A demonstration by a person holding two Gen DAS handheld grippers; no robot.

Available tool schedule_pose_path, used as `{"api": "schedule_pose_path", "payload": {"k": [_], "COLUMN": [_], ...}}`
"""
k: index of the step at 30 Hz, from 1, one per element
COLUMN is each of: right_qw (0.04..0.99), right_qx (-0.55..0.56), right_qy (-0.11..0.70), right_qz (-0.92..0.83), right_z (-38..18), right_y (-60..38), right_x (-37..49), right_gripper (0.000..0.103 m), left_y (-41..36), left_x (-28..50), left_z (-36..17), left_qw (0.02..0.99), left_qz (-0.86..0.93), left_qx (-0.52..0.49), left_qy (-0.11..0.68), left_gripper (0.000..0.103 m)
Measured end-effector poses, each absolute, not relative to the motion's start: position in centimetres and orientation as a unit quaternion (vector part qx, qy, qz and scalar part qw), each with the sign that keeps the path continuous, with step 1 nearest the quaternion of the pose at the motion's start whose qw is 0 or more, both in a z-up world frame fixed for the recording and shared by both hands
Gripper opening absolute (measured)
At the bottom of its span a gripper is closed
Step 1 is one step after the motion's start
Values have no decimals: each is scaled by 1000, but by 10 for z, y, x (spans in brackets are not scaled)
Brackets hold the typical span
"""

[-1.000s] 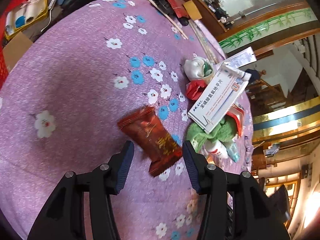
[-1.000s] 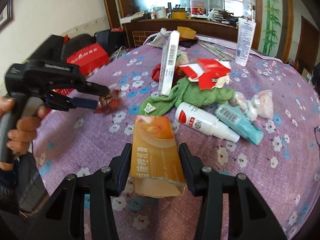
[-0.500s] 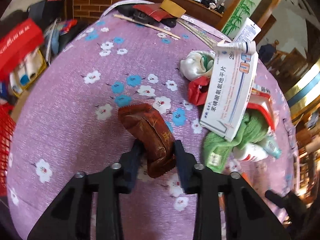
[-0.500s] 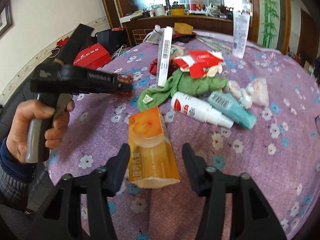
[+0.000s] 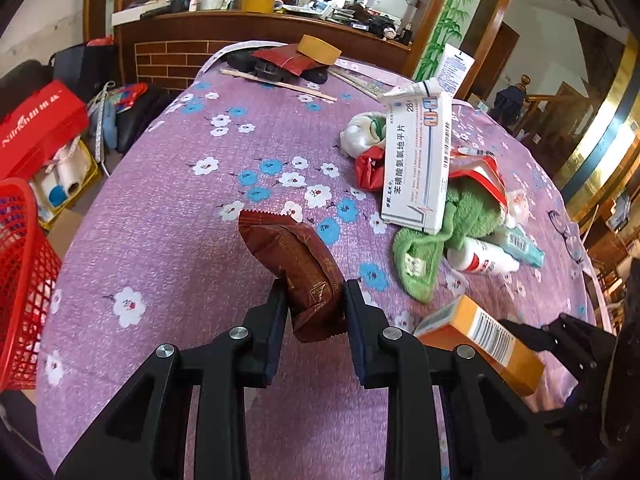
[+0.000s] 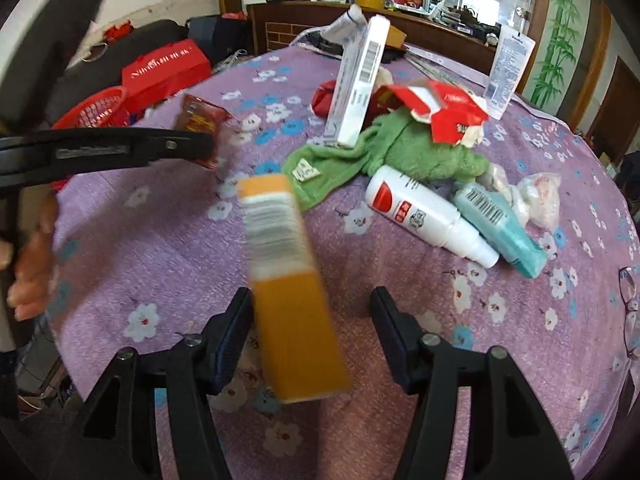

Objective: Collect trash
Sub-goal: 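Hold the brown wrapper in the left tool while the right tool grasps the orange cream box, then carry both items to the red basket and open both tools to drop them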

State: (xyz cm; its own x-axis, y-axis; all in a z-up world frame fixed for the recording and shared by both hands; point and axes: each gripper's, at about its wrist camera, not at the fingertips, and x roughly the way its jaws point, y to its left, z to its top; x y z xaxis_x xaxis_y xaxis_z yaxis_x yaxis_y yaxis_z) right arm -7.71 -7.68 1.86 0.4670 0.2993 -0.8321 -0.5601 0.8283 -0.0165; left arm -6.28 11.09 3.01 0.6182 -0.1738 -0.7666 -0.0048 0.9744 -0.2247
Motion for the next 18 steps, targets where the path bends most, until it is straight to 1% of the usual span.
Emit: {"api": "schedule_pose_path", "payload": {"k": [3, 5, 6, 7, 8, 10, 18], "right_qw": [849, 852, 854, 855, 856, 860, 871], "right_qx": [-144, -139, -136, -132, -127, -114, -64], "right_qy": [444, 440, 436, 435, 433, 426, 410], "right_qz": [247, 246, 248, 250, 251, 256, 262], "right_z": [18, 19, 21, 23, 25, 30, 42], "right_y": [-76, -77, -79, -80, -81, -84, -91], "right_x": [-79, -81, -82, -83, -83, -85, -88], "right_gripper": [61, 58, 49, 43, 40, 24, 24], "left_y": [108, 107, 106, 105, 105, 104, 104], "left_x": [-61, -64, -65, -66, -69, -72, -82], "left_z": [29, 30, 30, 30, 31, 32, 37], "left_qw": [897, 899, 900, 901, 902, 904, 910], "left_qz": [-44, -44, -44, -45, -47, -48, -48], "left_qx": [-92, -89, -87, -86, -84, -82, -77], "left_qy": [430, 427, 425, 423, 421, 416, 404], "left_gripper": [103, 103, 103, 103, 103, 103, 103]}}
